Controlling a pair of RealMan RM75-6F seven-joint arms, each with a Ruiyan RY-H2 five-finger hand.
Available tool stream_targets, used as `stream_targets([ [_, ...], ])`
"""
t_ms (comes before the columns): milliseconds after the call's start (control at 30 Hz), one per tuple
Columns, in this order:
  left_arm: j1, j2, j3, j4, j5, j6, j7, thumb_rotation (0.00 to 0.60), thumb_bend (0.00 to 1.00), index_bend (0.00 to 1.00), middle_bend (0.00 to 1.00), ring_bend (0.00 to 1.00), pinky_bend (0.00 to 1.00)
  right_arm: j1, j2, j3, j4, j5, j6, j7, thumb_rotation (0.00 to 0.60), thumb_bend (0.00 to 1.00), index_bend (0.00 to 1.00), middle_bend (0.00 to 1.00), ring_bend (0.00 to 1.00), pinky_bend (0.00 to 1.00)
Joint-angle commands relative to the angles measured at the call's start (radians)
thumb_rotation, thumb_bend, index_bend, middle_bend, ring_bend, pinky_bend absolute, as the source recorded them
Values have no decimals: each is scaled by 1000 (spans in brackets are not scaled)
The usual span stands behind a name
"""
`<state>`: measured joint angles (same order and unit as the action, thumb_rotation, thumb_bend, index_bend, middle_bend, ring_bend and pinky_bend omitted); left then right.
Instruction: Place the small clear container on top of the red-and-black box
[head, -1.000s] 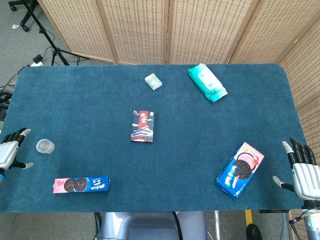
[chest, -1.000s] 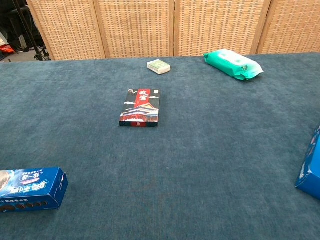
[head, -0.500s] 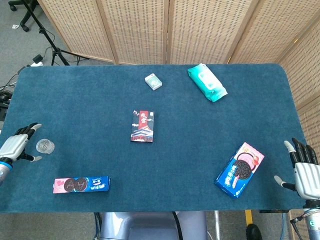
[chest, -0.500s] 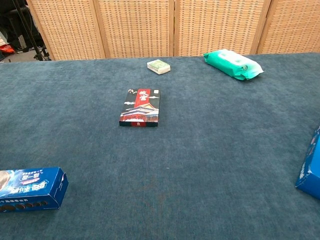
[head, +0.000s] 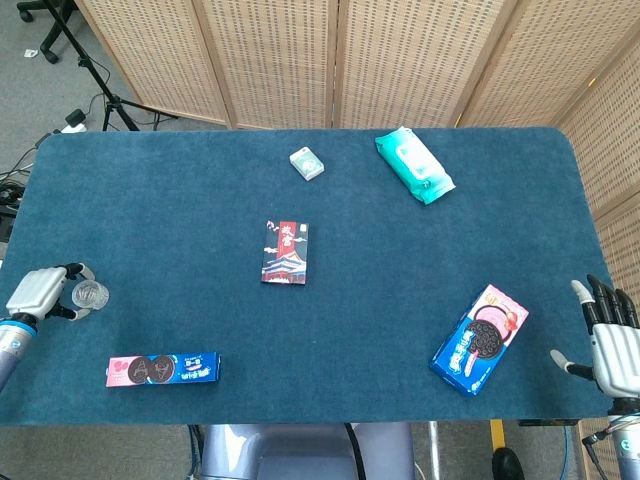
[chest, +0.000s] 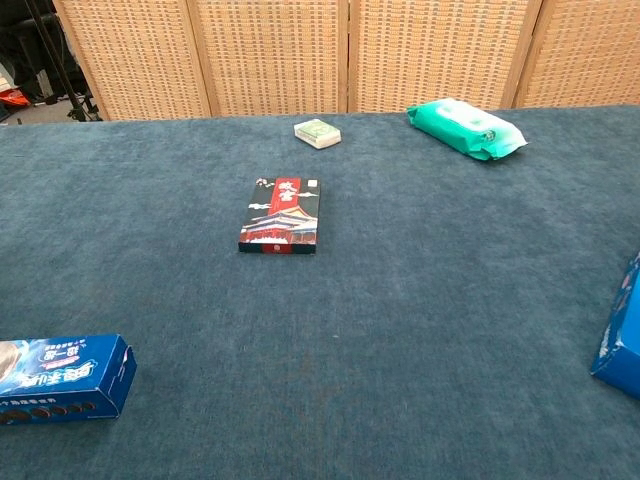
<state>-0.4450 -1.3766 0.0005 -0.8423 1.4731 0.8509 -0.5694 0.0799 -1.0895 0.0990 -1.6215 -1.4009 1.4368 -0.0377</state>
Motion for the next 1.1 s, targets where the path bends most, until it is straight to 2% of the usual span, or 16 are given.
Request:
stream_targets([
  [33, 5, 0, -8, -8, -4, 31, -5, 600, 367, 617, 440, 381, 476, 0, 0, 0, -1, 1, 0, -1, 600, 0, 0, 0, 0, 0],
  [100, 8, 4, -14, -16, -3, 53, -16, 600, 366, 617, 440, 381, 476, 0, 0, 0, -1, 1, -1, 0, 600, 0, 0, 0, 0, 0],
  [267, 16, 40, -41, -77, 22, 184, -47, 600, 354, 618, 440, 381, 476, 2, 1, 0, -1, 3, -6, 1, 600, 0, 0, 0, 0, 0],
  [433, -2, 95, -77, -196, 39, 267, -4, 600, 339, 619, 440, 381, 476, 2, 3, 1, -3, 5, -7, 6, 600, 0, 0, 0, 0, 0],
  [500, -29, 123, -125, -299, 41, 315, 30, 600, 337, 619, 440, 381, 476, -1, 7, 3, -6, 6, -1, 13, 600, 0, 0, 0, 0, 0],
  [533, -73, 150, -154, -393, 54, 307, 90, 600, 334, 619, 440, 381, 476, -3, 11, 5, -8, 6, 3, 22, 600, 0, 0, 0, 0, 0],
  [600, -98, 182, -176, -484, 20, 265, 175, 600, 330, 619, 440, 381, 476, -2, 14, 5, -8, 6, 1, 28, 600, 0, 0, 0, 0, 0],
  [800, -186, 221, -248, -694, -106, 153, 445, 600, 321, 619, 440, 378, 476, 3, 19, 9, -3, 19, -16, 42, 600, 0, 0, 0, 0, 0],
  [867, -226, 210, -274, -734, -159, 121, 542, 600, 319, 619, 440, 378, 476, 5, 21, 12, -2, 27, -23, 50, 600, 0, 0, 0, 0, 0],
  [1000, -351, 130, -328, -760, -376, 54, 828, 600, 315, 619, 440, 378, 476, 14, 21, 19, 9, 46, -46, 61, 600, 0, 0, 0, 0, 0],
  [1100, -420, 72, -326, -722, -467, 47, 986, 600, 304, 619, 440, 378, 476, 21, 22, 23, 17, 62, -67, 74, 600, 0, 0, 0, 0, 0],
])
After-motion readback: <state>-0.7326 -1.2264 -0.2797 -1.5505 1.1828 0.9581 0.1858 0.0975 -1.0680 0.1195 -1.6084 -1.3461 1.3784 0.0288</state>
